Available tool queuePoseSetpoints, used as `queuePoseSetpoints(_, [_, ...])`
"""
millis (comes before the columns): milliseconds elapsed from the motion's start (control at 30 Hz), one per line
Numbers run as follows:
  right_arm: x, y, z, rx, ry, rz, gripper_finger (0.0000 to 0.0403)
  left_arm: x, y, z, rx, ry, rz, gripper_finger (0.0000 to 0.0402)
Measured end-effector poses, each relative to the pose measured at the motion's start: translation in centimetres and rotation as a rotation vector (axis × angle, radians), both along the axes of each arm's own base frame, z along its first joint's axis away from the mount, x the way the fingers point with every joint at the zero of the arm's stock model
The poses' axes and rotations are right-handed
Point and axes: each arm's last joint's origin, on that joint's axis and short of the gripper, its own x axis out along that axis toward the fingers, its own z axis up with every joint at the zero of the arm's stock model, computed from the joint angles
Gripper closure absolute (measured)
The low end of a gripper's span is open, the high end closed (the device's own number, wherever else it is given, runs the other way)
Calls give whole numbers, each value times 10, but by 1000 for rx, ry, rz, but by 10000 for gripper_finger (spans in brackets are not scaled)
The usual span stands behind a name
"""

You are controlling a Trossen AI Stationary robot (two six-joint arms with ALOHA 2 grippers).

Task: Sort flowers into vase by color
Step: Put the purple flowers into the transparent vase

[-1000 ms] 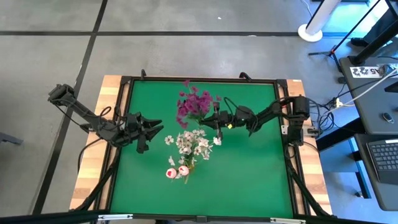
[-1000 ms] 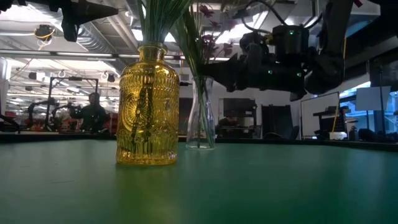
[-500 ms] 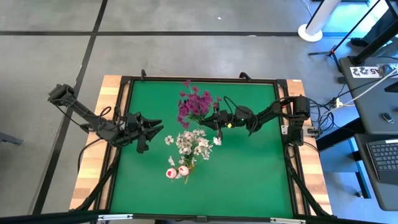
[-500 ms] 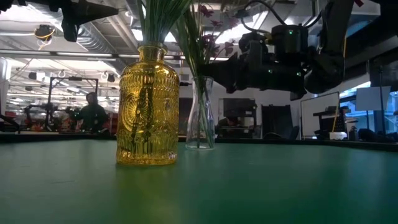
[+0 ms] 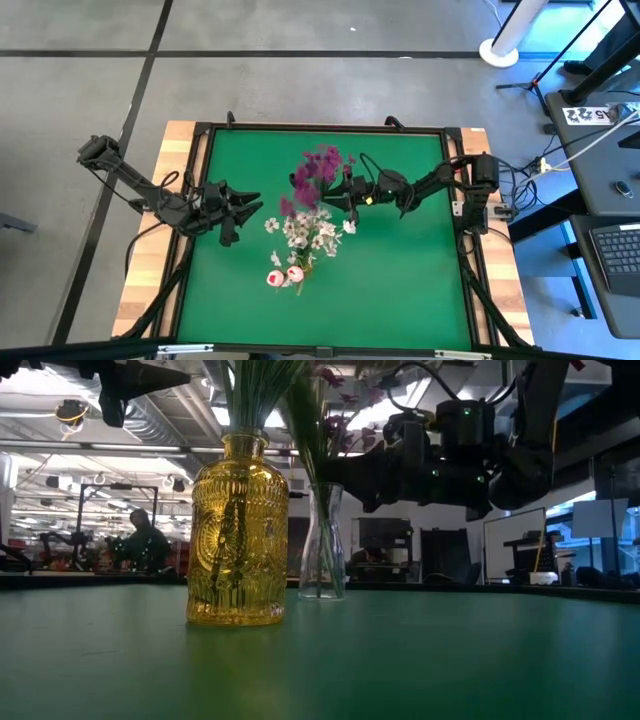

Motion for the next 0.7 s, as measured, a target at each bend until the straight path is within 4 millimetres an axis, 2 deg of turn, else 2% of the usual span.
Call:
queuePoseSetpoints(367, [0, 1, -1, 17, 20, 28, 250, -1, -1, 0, 0, 0, -10, 243])
queuePoseSetpoints(700, [-1, 3, -2, 51, 29, 101, 228, -6, 0, 6, -21, -33, -24, 243])
